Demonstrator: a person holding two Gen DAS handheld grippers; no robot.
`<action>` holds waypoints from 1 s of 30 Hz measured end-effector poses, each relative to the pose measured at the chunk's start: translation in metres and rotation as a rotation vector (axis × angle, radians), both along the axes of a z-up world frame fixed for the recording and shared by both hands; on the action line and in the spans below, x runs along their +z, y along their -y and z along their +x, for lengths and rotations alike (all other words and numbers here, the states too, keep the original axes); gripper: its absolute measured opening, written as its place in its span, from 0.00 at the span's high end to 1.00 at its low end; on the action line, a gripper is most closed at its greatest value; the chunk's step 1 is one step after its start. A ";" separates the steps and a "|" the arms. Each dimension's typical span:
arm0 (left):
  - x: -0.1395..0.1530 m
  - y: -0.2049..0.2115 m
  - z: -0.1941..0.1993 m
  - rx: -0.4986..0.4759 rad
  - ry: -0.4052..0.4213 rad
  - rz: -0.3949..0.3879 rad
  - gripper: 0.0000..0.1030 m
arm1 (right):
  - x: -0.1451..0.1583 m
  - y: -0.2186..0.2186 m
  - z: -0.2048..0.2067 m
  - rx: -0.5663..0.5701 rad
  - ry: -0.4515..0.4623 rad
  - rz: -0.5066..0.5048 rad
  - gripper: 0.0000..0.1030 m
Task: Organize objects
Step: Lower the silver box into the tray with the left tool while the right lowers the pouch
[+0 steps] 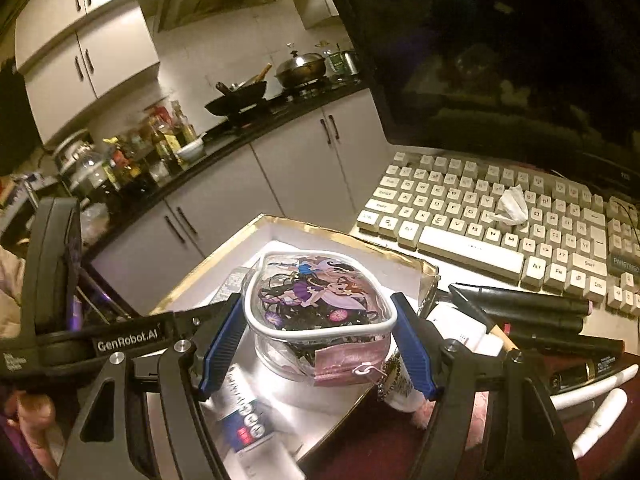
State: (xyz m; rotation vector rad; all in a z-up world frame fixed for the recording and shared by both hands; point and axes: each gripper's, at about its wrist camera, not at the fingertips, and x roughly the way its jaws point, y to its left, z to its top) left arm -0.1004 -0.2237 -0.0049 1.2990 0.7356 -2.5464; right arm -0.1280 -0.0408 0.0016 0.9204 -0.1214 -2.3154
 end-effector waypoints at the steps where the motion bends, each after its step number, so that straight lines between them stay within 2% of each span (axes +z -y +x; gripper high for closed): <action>1: -0.003 0.001 -0.002 0.002 0.011 0.000 0.70 | -0.003 0.001 0.000 -0.001 -0.002 0.007 0.30; 9: -0.018 0.002 -0.018 0.000 0.066 -0.019 0.70 | -0.019 0.014 0.002 0.025 -0.018 0.070 0.30; 18: -0.018 0.002 -0.018 0.003 0.069 -0.018 0.70 | -0.028 0.023 0.006 0.048 -0.039 0.118 0.30; 25: -0.017 0.010 -0.012 0.028 0.032 0.047 0.70 | -0.032 0.025 0.007 0.080 -0.015 0.099 0.29; 27: -0.014 0.012 -0.009 0.025 0.022 0.060 0.64 | -0.032 0.024 0.007 0.090 -0.004 0.082 0.29; 30: -0.010 0.013 -0.004 0.025 0.005 0.057 0.63 | -0.030 0.024 0.008 0.121 0.012 0.038 0.28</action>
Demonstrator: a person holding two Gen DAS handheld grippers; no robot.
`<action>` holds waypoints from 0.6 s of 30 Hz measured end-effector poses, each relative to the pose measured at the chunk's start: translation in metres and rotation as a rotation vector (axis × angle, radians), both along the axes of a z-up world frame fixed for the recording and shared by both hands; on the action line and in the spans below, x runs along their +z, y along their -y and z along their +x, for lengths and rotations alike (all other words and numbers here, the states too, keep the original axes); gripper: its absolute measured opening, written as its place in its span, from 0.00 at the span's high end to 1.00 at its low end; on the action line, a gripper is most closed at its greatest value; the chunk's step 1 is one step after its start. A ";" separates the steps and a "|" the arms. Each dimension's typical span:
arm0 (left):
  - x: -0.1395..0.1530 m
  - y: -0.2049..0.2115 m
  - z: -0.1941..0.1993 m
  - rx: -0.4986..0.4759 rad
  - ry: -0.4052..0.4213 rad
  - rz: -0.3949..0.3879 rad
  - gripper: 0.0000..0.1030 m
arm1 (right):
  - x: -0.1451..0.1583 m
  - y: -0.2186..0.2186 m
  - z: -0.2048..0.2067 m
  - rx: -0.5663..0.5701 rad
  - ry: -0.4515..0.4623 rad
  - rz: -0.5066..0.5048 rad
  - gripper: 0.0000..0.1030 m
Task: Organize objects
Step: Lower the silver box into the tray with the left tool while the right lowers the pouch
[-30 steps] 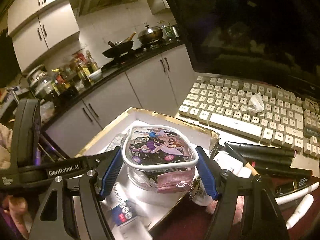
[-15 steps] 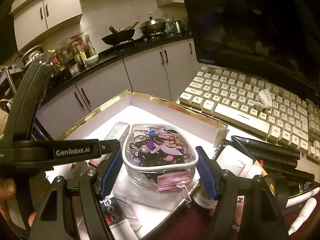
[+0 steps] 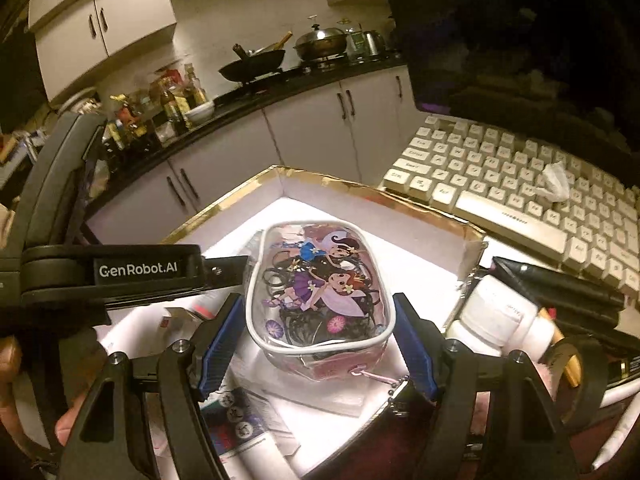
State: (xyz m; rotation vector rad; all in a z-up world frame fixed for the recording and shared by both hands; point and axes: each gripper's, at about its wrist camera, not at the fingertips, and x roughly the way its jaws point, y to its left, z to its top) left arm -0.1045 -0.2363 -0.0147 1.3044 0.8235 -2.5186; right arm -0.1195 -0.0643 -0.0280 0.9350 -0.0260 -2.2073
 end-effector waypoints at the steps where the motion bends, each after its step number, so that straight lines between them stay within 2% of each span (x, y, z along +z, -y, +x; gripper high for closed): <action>1: 0.002 0.000 0.002 0.000 -0.007 0.002 0.63 | 0.001 0.000 0.001 0.004 -0.006 -0.005 0.27; 4: 0.006 0.001 0.008 0.006 -0.023 0.007 0.58 | 0.006 0.000 0.006 0.019 -0.036 -0.023 0.26; 8: 0.013 -0.002 0.017 0.025 -0.038 -0.030 0.58 | 0.010 -0.001 0.011 0.024 -0.063 -0.044 0.26; 12: 0.026 -0.007 0.034 0.047 -0.095 -0.059 0.58 | 0.016 -0.007 0.014 0.020 -0.087 -0.081 0.26; 18: 0.039 -0.025 0.050 0.020 -0.143 -0.125 0.57 | 0.017 -0.013 0.008 0.006 -0.052 -0.110 0.26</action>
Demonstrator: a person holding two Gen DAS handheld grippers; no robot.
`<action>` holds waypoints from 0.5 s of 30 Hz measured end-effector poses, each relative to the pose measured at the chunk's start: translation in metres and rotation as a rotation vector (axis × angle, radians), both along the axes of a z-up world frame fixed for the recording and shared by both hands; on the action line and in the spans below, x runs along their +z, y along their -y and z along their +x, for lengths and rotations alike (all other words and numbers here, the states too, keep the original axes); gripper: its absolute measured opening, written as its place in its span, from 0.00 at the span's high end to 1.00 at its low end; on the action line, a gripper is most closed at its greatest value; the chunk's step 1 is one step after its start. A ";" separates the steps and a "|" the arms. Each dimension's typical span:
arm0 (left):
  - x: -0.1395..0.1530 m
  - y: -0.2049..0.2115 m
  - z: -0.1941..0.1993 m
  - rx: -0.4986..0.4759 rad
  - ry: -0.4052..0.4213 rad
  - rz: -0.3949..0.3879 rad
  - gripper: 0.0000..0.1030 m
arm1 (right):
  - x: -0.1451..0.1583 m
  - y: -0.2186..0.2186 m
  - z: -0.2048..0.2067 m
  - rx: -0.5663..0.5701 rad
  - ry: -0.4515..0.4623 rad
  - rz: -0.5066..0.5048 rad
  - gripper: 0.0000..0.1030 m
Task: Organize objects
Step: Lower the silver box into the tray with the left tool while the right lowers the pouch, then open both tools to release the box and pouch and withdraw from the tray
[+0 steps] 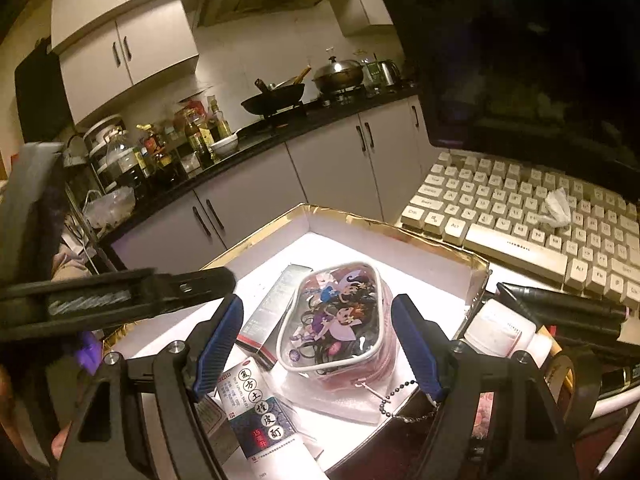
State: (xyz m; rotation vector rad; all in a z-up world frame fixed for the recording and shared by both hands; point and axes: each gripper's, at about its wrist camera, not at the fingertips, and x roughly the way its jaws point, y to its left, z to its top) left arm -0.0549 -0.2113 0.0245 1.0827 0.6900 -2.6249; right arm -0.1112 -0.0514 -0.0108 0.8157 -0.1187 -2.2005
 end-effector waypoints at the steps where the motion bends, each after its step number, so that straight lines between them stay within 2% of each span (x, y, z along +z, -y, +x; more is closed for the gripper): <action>1: 0.000 -0.002 0.002 -0.006 0.000 0.001 0.57 | 0.000 -0.002 -0.001 0.008 0.020 -0.012 0.26; 5: 0.001 -0.010 0.010 -0.024 -0.014 0.020 0.57 | 0.005 -0.014 0.003 -0.005 0.062 0.002 0.26; 9: 0.008 -0.016 0.019 -0.022 -0.049 0.026 0.57 | 0.006 -0.041 0.013 -0.009 0.100 -0.026 0.26; 15: 0.007 -0.050 0.022 -0.118 -0.035 0.038 0.57 | 0.003 -0.093 0.032 -0.053 0.118 0.010 0.26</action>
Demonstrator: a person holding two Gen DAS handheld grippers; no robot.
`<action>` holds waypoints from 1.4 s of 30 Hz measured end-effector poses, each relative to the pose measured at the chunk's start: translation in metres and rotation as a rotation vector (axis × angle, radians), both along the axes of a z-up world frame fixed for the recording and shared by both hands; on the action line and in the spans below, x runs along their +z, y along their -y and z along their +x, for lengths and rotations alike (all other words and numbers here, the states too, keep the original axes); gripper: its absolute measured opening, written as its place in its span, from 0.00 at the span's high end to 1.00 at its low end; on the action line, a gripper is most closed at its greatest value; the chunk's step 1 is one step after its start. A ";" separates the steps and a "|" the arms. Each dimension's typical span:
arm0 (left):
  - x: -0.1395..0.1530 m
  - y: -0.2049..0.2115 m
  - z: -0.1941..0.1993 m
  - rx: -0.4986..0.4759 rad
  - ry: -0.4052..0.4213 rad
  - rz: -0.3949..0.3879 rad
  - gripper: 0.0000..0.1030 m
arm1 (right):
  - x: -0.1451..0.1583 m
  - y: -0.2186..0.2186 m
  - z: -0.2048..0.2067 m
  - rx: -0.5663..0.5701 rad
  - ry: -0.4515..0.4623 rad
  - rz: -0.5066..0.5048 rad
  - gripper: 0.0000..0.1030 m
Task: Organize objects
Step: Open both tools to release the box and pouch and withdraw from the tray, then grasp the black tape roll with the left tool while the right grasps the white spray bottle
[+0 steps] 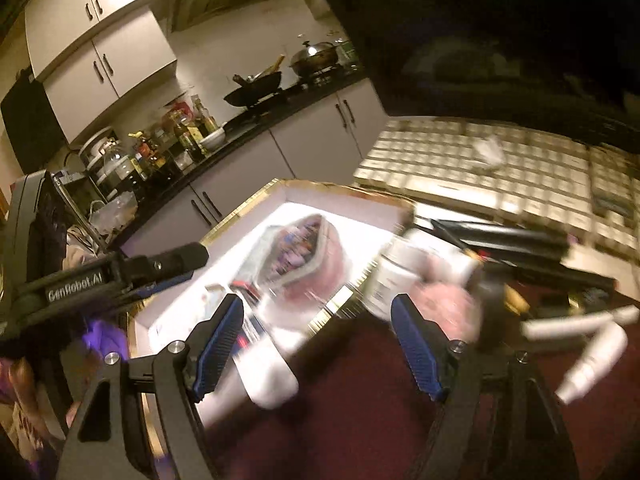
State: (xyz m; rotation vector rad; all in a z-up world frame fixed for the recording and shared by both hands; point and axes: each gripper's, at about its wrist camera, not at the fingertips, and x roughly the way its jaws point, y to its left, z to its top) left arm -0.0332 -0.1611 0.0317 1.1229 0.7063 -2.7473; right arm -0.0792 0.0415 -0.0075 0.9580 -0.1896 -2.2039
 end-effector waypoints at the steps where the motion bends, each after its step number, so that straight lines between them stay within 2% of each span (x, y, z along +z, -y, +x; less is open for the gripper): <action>1: -0.001 -0.009 0.000 -0.020 0.003 -0.005 0.57 | -0.001 -0.009 0.003 -0.013 0.001 0.006 0.26; 11: -0.011 -0.081 -0.008 -0.170 0.041 -0.043 0.57 | -0.025 -0.099 0.023 -0.198 0.060 0.135 0.26; 17: -0.017 -0.109 -0.012 -0.216 0.067 -0.071 0.57 | -0.035 -0.117 0.028 -0.252 0.052 0.211 0.26; 26: -0.020 -0.119 -0.009 -0.224 0.085 -0.098 0.57 | -0.048 -0.116 0.030 -0.278 0.068 0.304 0.26; 31: -0.023 -0.123 -0.008 -0.237 0.097 -0.096 0.57 | -0.051 -0.126 0.032 -0.319 0.100 0.274 0.26; 38: -0.028 -0.130 -0.010 -0.256 0.111 -0.095 0.57 | -0.049 -0.147 0.034 -0.341 0.153 0.118 0.25; 42: -0.031 -0.127 -0.008 -0.249 0.117 -0.078 0.57 | -0.049 -0.151 0.036 -0.337 0.151 0.099 0.25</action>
